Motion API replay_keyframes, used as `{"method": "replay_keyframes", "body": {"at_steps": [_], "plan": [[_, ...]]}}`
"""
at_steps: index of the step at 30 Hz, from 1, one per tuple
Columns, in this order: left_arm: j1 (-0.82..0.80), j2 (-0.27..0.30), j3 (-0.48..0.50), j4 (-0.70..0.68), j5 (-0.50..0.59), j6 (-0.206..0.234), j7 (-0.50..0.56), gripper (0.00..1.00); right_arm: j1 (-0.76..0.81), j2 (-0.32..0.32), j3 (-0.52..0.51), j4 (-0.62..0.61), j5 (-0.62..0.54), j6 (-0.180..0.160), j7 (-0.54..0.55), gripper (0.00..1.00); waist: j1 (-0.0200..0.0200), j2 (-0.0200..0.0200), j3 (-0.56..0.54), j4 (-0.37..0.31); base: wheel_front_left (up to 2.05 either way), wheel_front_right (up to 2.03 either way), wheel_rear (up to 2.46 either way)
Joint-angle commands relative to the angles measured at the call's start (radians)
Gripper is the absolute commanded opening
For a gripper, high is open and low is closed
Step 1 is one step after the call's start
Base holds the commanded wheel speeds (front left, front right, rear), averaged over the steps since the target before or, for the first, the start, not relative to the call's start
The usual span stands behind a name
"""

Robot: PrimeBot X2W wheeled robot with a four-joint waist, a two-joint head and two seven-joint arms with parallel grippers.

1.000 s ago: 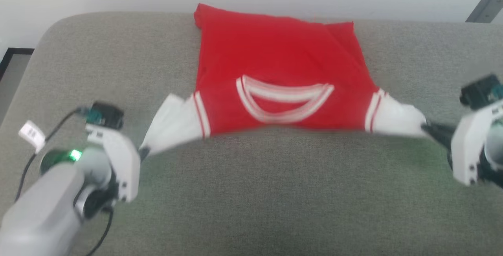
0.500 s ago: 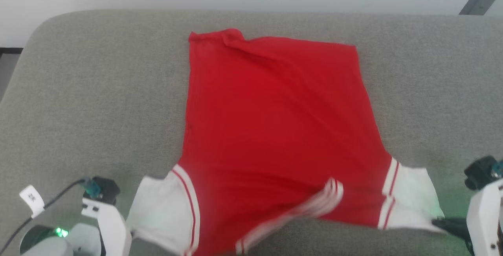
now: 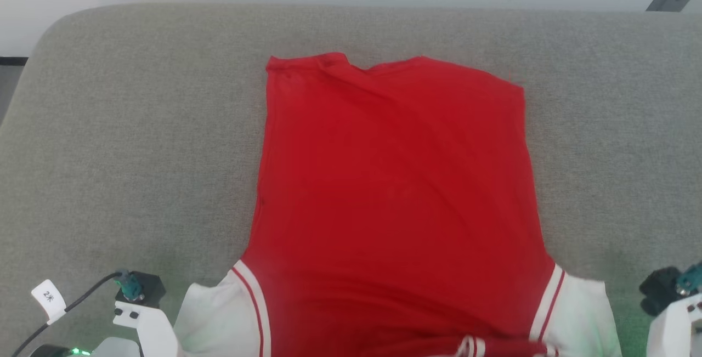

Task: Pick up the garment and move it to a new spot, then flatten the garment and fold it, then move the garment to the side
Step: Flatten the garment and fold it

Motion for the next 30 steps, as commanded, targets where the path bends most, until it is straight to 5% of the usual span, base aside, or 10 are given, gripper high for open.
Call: {"method": "replay_keyframes", "body": {"at_steps": [1, 9, 12, 13, 14, 23, 30], "plan": [[0.028, 0.008, -0.016, 0.016, 0.007, 0.010, 0.014, 0.00, 0.036, 0.012, 0.004, 0.004, -0.014, -0.001, 0.027, 0.00, -0.0001, -0.0001, 0.001, 0.001, 0.00, 0.00, 0.00], [0.000, -0.028, -0.016, -0.002, 0.029, -0.005, -0.028, 0.00, 0.078, 0.086, -0.117, -0.050, -0.101, -0.001, 0.102, 0.00, -0.0001, -0.0001, 0.008, 0.003, 0.00, 0.00, 0.00], [-0.017, -0.049, -0.010, -0.007, 0.033, -0.018, -0.055, 0.00, 0.077, 0.124, -0.174, -0.070, -0.146, -0.001, 0.110, 0.36, -0.0001, -0.0001, 0.007, 0.004, 0.00, 0.00, 0.00], [-0.021, -0.053, -0.013, -0.009, 0.041, -0.024, -0.063, 0.00, 0.073, 0.136, -0.193, -0.081, -0.160, -0.001, 0.113, 0.89, -0.0001, -0.0001, 0.006, 0.004, 0.00, 0.00, 0.00], [-0.025, -0.058, -0.011, -0.010, 0.037, -0.023, -0.067, 0.00, 0.072, 0.149, -0.213, -0.090, -0.170, -0.001, 0.123, 1.00, -0.0001, -0.0001, 0.005, 0.005, 0.00, 0.00, 0.00], [-0.055, -0.086, -0.020, -0.025, 0.052, -0.033, -0.079, 0.00, -0.034, 0.264, -0.408, -0.253, -0.312, 0.000, 0.149, 1.00, -0.0001, -0.0001, 0.024, 0.022, 0.00, 0.00, 0.00], [-0.103, -0.122, -0.022, -0.029, 0.070, -0.044, -0.090, 0.00, -0.254, 0.327, -0.409, -0.233, -0.451, 0.000, 0.065, 1.00, -0.0001, -0.0001, 0.074, 0.054, 0.00, 0.00, 0.00]]}}
